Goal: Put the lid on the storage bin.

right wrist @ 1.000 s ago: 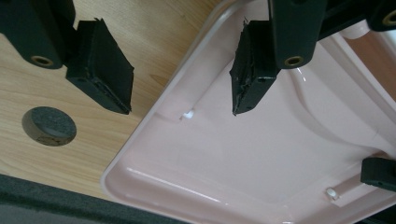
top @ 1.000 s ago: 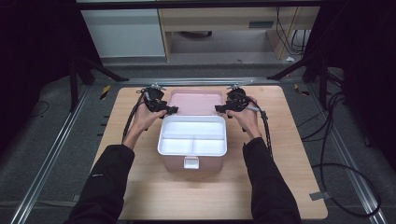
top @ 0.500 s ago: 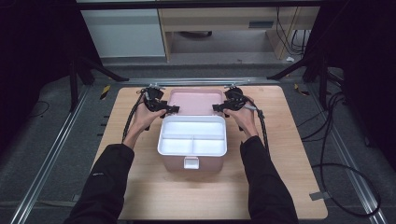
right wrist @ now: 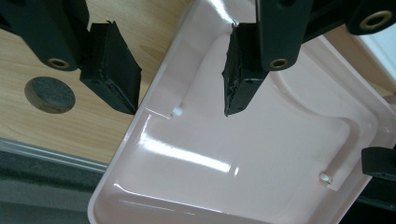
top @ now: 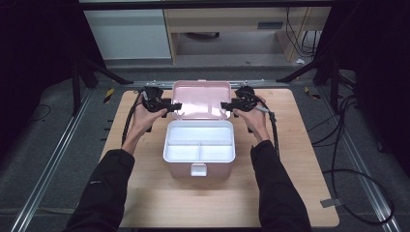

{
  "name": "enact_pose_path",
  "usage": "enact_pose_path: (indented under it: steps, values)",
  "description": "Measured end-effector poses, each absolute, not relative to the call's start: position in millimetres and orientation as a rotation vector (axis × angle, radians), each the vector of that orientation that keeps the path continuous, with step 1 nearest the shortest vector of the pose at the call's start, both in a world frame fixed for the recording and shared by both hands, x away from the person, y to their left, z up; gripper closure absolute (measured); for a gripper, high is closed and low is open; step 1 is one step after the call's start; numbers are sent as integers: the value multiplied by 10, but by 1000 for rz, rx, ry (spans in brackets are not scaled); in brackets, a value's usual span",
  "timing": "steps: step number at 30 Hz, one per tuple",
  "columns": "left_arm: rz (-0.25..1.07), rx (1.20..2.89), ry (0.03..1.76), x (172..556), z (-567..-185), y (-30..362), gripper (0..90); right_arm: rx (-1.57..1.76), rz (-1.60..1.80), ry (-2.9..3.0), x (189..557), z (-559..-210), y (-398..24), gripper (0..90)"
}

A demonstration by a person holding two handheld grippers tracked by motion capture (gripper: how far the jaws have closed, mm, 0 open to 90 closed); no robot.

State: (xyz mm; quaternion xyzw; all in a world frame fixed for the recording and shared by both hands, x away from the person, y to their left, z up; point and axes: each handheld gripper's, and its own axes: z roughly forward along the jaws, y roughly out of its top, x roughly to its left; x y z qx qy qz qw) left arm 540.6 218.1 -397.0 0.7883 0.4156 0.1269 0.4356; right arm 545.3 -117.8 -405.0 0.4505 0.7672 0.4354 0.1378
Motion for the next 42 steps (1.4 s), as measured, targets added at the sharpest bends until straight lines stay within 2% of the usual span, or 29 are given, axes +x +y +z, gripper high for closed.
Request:
enact_pose_path:
  steps: [33, 42]
  values:
    - [451, 2054, 870, 4857, -3440, 2110, 409, 1123, 1244, 2169, 4882, -3457, -1238, 469]
    - [483, 2026, 849, 4728, -3342, 2124, 408, 1079, 1195, 2177, 4727, -3345, -1196, 469]
